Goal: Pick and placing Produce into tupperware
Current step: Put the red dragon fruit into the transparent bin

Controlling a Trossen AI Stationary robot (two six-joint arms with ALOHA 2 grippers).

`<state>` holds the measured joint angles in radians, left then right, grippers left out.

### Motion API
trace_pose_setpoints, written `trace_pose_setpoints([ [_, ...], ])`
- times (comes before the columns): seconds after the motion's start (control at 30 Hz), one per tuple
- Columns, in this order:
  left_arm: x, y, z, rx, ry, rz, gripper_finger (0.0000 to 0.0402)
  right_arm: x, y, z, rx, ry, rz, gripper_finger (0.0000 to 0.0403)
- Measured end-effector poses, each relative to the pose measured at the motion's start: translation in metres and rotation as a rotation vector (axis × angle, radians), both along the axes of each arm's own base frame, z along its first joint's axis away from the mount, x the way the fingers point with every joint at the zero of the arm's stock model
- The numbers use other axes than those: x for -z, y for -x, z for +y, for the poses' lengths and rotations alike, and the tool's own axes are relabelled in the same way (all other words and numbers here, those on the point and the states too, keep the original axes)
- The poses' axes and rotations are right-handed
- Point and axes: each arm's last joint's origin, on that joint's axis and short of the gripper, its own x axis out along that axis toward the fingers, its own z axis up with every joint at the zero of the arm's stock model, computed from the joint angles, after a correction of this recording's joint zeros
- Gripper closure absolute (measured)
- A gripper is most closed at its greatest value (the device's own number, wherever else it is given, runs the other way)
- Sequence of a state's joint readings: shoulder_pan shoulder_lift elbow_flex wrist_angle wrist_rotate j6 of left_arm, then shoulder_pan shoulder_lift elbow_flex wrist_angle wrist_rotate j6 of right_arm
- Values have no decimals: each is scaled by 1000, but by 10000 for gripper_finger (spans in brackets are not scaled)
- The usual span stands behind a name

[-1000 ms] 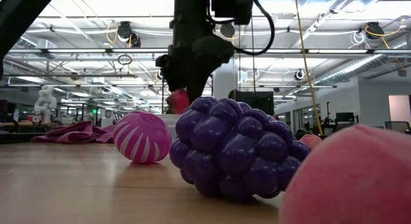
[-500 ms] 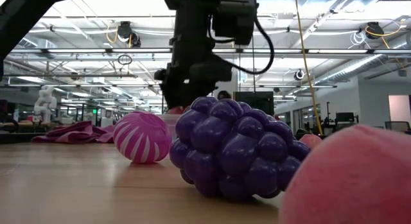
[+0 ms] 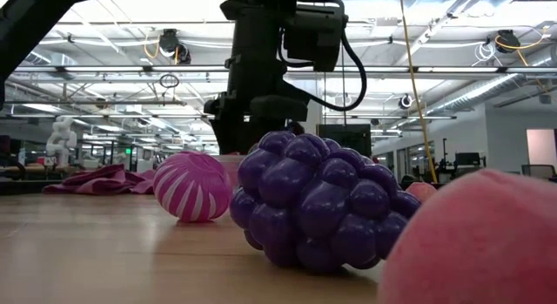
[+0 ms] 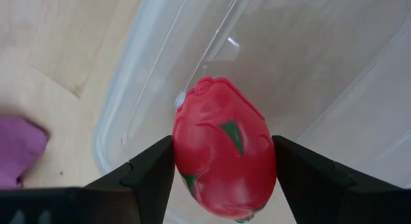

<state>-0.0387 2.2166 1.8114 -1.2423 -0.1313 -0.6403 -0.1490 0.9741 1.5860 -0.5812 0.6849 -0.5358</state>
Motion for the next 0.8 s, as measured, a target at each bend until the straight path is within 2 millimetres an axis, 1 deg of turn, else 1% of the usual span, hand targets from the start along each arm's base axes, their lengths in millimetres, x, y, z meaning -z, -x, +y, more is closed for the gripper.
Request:
trace_pose_setpoints([
  [0.8, 0, -2, 0, 9, -8, -19, 151, 0, 0, 0, 0, -13, -14, 254],
])
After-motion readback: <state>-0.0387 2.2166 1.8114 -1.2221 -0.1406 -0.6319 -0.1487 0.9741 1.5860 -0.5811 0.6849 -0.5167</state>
